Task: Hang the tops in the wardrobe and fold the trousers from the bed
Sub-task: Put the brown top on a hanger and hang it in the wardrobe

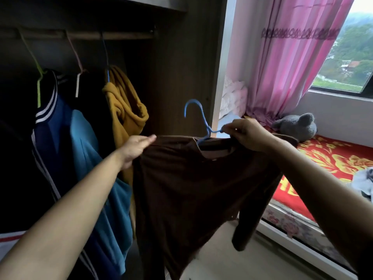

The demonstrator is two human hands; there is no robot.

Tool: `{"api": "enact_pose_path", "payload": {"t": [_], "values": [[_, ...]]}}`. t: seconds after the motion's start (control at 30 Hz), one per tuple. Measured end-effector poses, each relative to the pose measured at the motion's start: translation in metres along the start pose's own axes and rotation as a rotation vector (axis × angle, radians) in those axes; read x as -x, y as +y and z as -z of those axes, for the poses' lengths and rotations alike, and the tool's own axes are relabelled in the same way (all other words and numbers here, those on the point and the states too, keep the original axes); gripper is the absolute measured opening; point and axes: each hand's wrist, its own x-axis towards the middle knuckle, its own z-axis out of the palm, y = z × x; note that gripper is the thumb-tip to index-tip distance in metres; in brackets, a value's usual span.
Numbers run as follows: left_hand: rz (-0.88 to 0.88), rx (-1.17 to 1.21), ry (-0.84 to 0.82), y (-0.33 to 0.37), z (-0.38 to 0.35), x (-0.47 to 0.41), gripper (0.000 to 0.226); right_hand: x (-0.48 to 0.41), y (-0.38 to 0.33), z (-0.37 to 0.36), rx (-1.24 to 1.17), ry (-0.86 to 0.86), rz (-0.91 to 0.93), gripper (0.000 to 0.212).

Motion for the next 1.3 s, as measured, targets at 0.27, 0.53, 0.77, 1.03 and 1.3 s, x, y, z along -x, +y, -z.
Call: {"api": "enact_pose_path", "payload": {"t": [0.27,0.53,0.77,1.03,1.3], "values": [[-0.187,-0.076,0.158,0.031,0.001,0.003,0.036,-0.009,-0.012,-0.027,0.053,0.129,-0.069,0.024],[-0.366,-0.410,0.242,0.055,0.018,0.013,0.037,-0.012,-0.030,-0.014,-0.248,0.176,-0.043,0.022],[-0.230,-0.932,0.395,0.055,0.041,0.000,0.024,-0.013,-0.040,-0.005,-0.402,0.299,-0.114,0.020],[-0.304,-0.542,-0.116,0.061,0.008,0.012,0.042,-0.028,-0.058,0.010,-0.284,0.275,-0.132,0.019],[-0.458,-0.644,-0.105,0.045,-0.010,-0.011,0.018,-0.019,-0.066,0.040,0.252,0.369,-0.106,0.023]]}}
